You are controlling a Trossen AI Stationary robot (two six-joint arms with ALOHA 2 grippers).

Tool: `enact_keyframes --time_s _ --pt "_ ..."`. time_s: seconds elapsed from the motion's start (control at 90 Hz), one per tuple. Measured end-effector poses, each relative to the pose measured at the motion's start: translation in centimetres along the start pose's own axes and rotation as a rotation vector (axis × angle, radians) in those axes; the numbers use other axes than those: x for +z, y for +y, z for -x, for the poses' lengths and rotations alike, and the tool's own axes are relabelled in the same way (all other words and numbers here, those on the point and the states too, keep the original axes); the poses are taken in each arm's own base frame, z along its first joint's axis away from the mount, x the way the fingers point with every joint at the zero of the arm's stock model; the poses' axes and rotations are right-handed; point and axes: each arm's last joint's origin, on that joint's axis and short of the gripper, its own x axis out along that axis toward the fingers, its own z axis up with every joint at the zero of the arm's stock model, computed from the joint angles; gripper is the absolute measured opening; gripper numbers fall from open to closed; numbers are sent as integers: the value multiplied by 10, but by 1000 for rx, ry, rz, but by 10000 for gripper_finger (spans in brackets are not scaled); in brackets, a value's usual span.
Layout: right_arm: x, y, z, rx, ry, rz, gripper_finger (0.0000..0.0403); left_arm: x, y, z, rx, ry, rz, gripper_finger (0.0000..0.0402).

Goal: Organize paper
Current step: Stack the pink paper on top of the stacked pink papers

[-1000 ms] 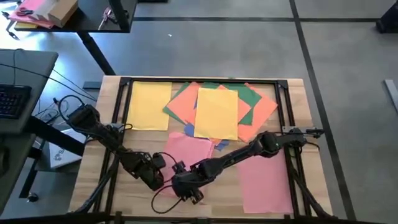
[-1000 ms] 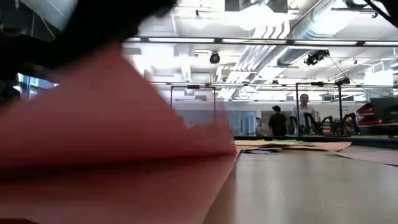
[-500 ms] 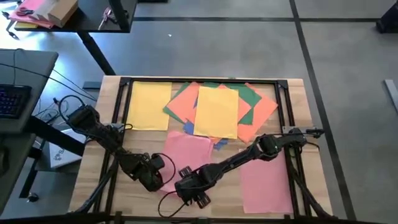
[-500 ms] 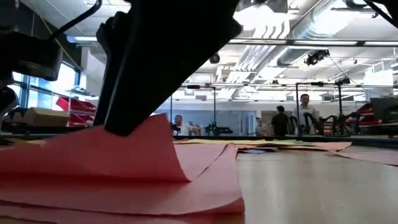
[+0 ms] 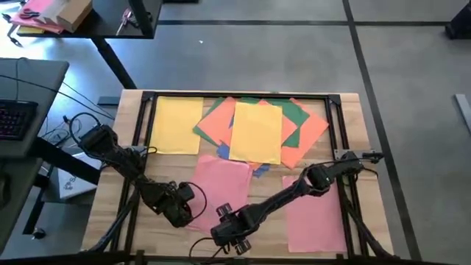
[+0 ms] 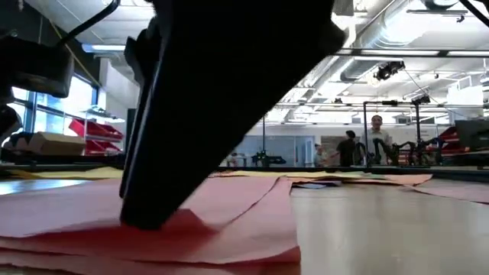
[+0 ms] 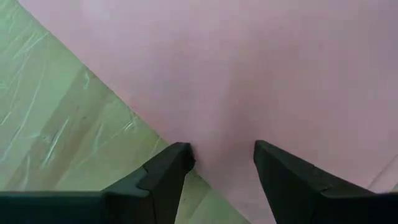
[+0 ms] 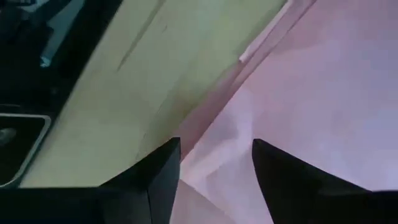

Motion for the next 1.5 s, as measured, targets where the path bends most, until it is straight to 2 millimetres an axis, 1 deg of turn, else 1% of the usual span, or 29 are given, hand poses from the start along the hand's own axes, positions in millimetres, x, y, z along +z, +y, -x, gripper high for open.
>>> enact_keyframes --time_s 0.122,0.311,0.367,0.433,0.522,0.6,0.722,0.789,0.933,1.022,1.233,1.422,1.5 --pt "0 1 0 -41 -1 -72 159 0 0 0 2 -8 -1 179" --pt "-3 -5 0 -144 22 -175 146 0 0 0 3 -13 -2 179" --pt "-3 -4 3 -150 29 -194 141 0 0 0 4 -17 -2 179" --pt "2 -4 8 -130 8 -200 136 0 0 0 5 -21 -2 179" --pt "11 4 19 -91 -57 -186 134 0 0 0 7 -28 -2 179" --pt "12 17 20 -74 -67 -151 134 0 0 0 7 -29 -3 179" --pt "4 35 7 -61 0 -74 134 0 0 0 7 -33 -2 179" --pt "2 39 1 -76 20 -63 134 0 0 0 8 -34 -2 179" --pt "1 33 -1 -174 22 -89 134 1 0 0 7 -37 1 179" --pt "1 27 -1 -172 23 -135 134 1 0 0 8 -43 7 179" --pt "0 18 -3 -163 30 -153 133 0 -1 1 5 -53 4 179" --pt "-2 15 -3 -170 56 -145 133 -1 -1 1 5 -63 11 179" --pt "-2 14 -3 -204 54 -123 133 -2 -2 1 5 -66 10 179"
